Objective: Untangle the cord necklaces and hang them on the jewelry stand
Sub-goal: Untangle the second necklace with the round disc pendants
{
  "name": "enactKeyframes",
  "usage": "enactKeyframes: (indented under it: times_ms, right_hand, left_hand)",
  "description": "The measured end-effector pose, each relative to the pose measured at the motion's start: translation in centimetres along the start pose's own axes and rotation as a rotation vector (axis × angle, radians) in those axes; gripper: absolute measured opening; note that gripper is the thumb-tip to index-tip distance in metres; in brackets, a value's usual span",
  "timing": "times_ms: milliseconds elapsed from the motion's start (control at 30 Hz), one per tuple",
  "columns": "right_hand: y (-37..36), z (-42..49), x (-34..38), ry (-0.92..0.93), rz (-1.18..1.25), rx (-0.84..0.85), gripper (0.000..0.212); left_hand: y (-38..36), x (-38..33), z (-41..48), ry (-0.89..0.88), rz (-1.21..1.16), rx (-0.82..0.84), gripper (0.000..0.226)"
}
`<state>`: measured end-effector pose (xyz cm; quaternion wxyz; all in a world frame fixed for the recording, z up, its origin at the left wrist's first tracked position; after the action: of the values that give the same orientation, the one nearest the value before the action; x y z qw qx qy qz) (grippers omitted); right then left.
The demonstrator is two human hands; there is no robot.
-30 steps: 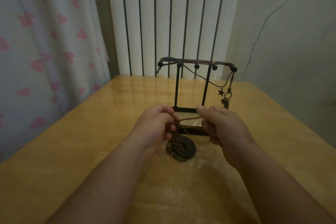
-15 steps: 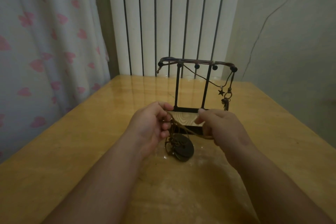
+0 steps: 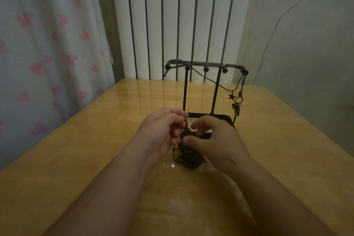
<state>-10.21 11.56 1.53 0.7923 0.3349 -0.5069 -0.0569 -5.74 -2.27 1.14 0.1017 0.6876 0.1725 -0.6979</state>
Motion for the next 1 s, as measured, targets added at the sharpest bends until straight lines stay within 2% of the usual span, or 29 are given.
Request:
enactKeyframes:
  times_ms: [133,167,300,400,533,633,733,867,1000]
  right_hand:
    - [-0.4,0.2,0.3,0.035,-0.038,-0.005,0.004]
    - [-0.4,0.0,0.2,0.033,-0.006,-0.009,0.004]
    - [0.6,0.4,-0.2,-0.105,0.503,-0.016,0.008]
    - [1.0,1.1,-1.0,-0.295,0.665,-0.044,0.009]
    - [1.3,0.4,-0.5,-0.267,1.072,0.002,0.02]
    - [1.9,0.1,-0.4,-0.206,0.967,-0.028,0.03]
    - [2.2,0.1,-0.4,-0.232,0.944,-0.117,0.022]
    - [2.7,0.3,-0.7,-0.218,1.007,-0.197,0.02]
    - [2.9,0.5,-1.2,-0.236,0.94,-0.203,0.021]
  left_hand:
    - [0.0,0.1,0.1,0.003,-0.002,0.004,0.019]
    - [0.2,0.1,0.2,0.001,0.016,-0.017,0.019]
    - [1.2,-0.1,0.1,-0.014,0.15,-0.15,0.018]
    - [1.5,-0.2,0.1,-0.023,0.204,-0.232,0.016]
    - [1.6,0.3,0.4,0.054,-0.002,-0.237,0.018]
    - [1.2,0.5,0.4,0.119,-0.145,-0.181,0.017]
    - [1.0,0.7,0.2,0.155,-0.24,-0.151,0.018]
    - [1.4,0.7,-0.1,0.175,-0.211,-0.149,0.021]
    - [1.6,0.8,0.2,0.156,-0.166,-0.162,0.02]
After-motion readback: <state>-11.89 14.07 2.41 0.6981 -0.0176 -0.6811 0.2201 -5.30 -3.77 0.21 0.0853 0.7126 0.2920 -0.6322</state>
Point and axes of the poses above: each hand's wrist, its own z-axis towards the middle knuckle, its own y-axis out of the back of the hand, x = y × z, the point moved 5 cm from there along z, towards the middle knuckle, and after that the axes turned 9 degrees about z, right-handed, at the moved point
